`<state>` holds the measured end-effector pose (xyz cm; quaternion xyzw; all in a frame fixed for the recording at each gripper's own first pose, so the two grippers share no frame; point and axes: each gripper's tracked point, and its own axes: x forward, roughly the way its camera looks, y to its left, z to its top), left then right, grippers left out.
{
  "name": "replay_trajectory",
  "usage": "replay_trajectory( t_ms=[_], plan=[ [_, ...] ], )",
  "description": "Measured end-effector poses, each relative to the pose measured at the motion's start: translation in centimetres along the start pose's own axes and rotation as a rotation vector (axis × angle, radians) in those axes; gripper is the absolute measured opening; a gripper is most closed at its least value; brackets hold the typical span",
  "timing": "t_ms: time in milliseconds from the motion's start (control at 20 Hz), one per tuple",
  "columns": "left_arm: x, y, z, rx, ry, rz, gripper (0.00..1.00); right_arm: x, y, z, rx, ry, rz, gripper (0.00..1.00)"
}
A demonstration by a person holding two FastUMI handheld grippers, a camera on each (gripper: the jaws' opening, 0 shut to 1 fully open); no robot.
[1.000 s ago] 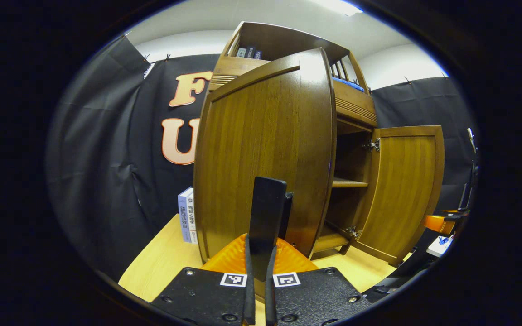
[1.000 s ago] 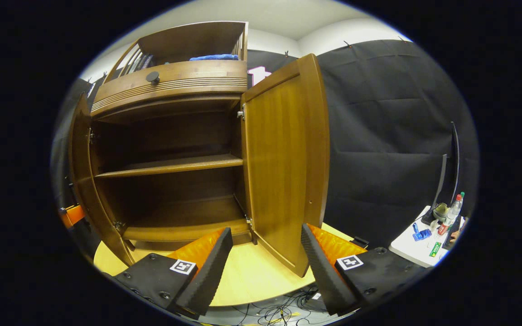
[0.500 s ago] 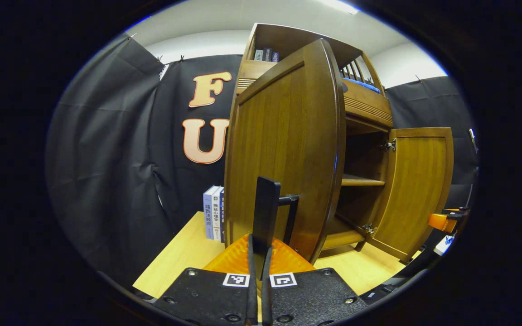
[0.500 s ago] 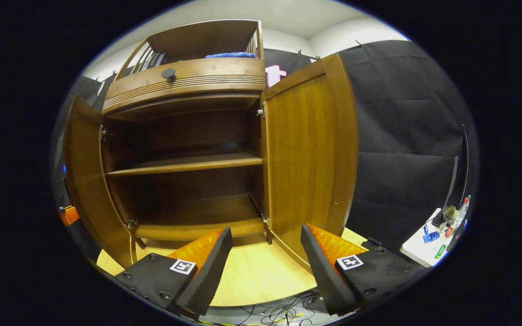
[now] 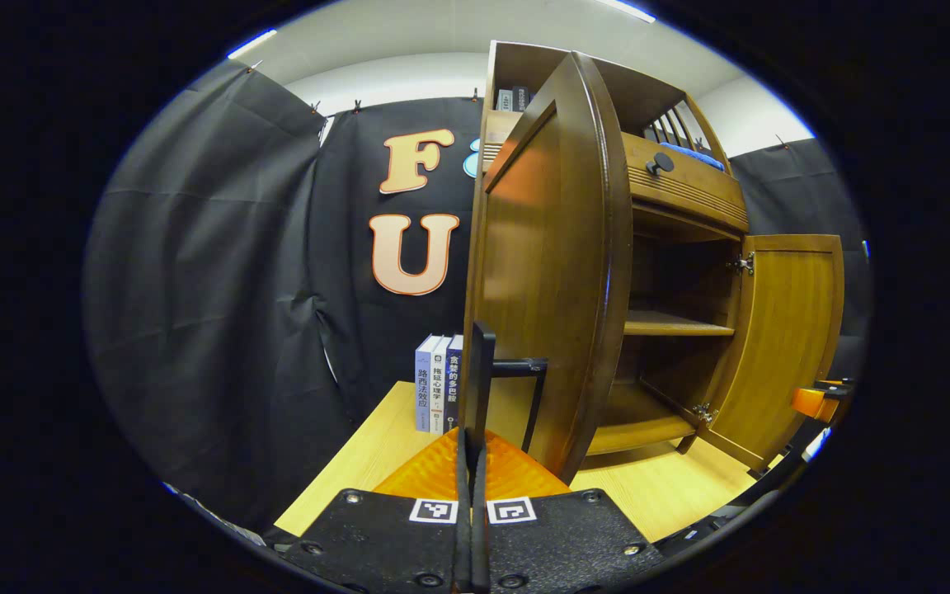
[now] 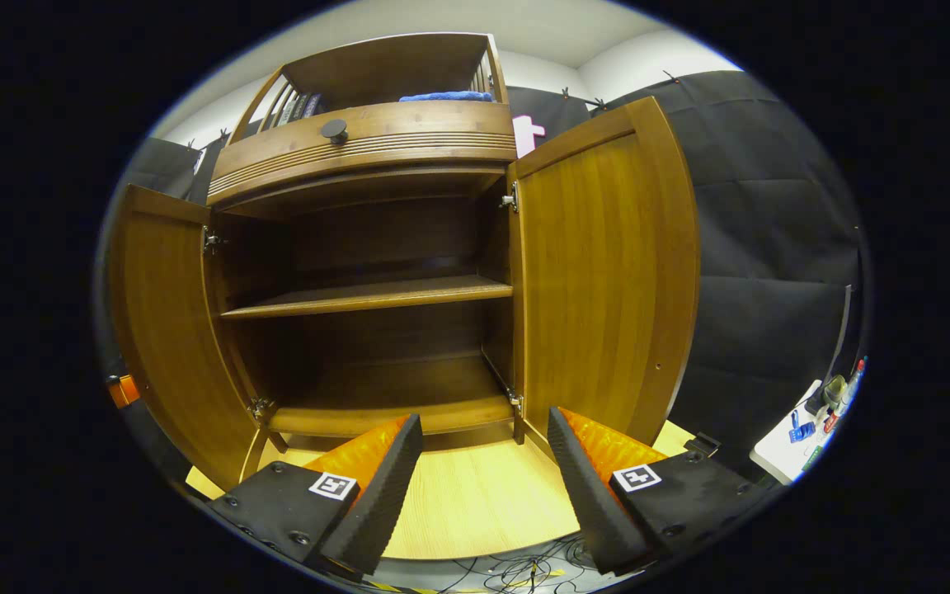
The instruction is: Open the right door of the double-door shoe cabinet with the right hand, and open the left door with the left hand.
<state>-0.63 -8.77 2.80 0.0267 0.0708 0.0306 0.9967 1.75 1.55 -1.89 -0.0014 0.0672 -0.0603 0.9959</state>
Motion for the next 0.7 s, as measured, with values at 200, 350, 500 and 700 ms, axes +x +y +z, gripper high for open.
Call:
replay_trajectory(
  t_ms=[200, 350, 500, 700],
  plan=[
    [-0.6, 1.2, 0.2, 0.004, -0.006, 0.024, 0.02, 0.2, 0.7, 0.0, 0.001, 0.002, 0.018, 0.89],
    [-0.8, 1.2, 0.1, 0.006, -0.001, 0.020, 0.02, 0.3, 1.2, 0.1, -0.002, 0.004, 0.031, 1.00],
    [-0.7, 1.5, -0.1, 0.011, 0.001, 0.033, 0.02, 0.3, 1.6, 0.2, -0.009, -0.001, 0.044, 0.98],
    [-0.8, 2.3, -0.1, 0.024, 0.002, 0.057, 0.02, 0.2, 1.5, 0.1, -0.008, -0.001, 0.048, 0.89]
  ],
)
